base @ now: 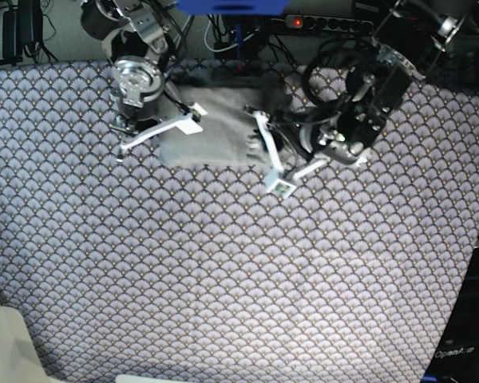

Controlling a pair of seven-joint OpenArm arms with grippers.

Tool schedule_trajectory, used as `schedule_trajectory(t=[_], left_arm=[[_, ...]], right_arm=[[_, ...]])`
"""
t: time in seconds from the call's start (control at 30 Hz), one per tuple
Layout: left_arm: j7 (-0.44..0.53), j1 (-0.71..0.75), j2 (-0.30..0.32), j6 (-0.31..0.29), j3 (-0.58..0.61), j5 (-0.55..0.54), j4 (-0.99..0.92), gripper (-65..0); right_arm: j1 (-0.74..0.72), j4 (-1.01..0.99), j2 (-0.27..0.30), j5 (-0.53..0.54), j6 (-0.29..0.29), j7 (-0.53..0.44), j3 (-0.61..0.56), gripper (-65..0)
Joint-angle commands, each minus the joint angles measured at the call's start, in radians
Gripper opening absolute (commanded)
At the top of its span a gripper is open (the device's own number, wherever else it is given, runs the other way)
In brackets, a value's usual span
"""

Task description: Fold the T-shirt properly

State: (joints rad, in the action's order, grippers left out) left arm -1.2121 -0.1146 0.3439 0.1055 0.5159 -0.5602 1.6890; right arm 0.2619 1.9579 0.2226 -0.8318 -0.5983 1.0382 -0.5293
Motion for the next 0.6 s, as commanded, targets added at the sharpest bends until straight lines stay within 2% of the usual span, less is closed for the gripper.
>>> schedule_trajectory(t=[0.0, 0.27, 0.57], left_arm=[[0.024, -0.020, -0.003, -0.003, -0.006, 0.006, -0.011, -65.0], [0.105, -0.040, -0.018, -0.003, 0.066, 0.016, -0.163, -65.0], [0.125, -0.040, -0.013, -0.003, 0.106, 0.016, -0.183, -65.0]], right_arm=[[0.004, 0.022, -0.018, -0.017, -0.001, 0.000, 0.005, -65.0], [0.055, 0.018, -0.079, -0.017, -0.001, -0.005, -0.004, -65.0], [0.067, -0.027, -0.082, -0.011, 0.004, -0.005, -0.102, -65.0]])
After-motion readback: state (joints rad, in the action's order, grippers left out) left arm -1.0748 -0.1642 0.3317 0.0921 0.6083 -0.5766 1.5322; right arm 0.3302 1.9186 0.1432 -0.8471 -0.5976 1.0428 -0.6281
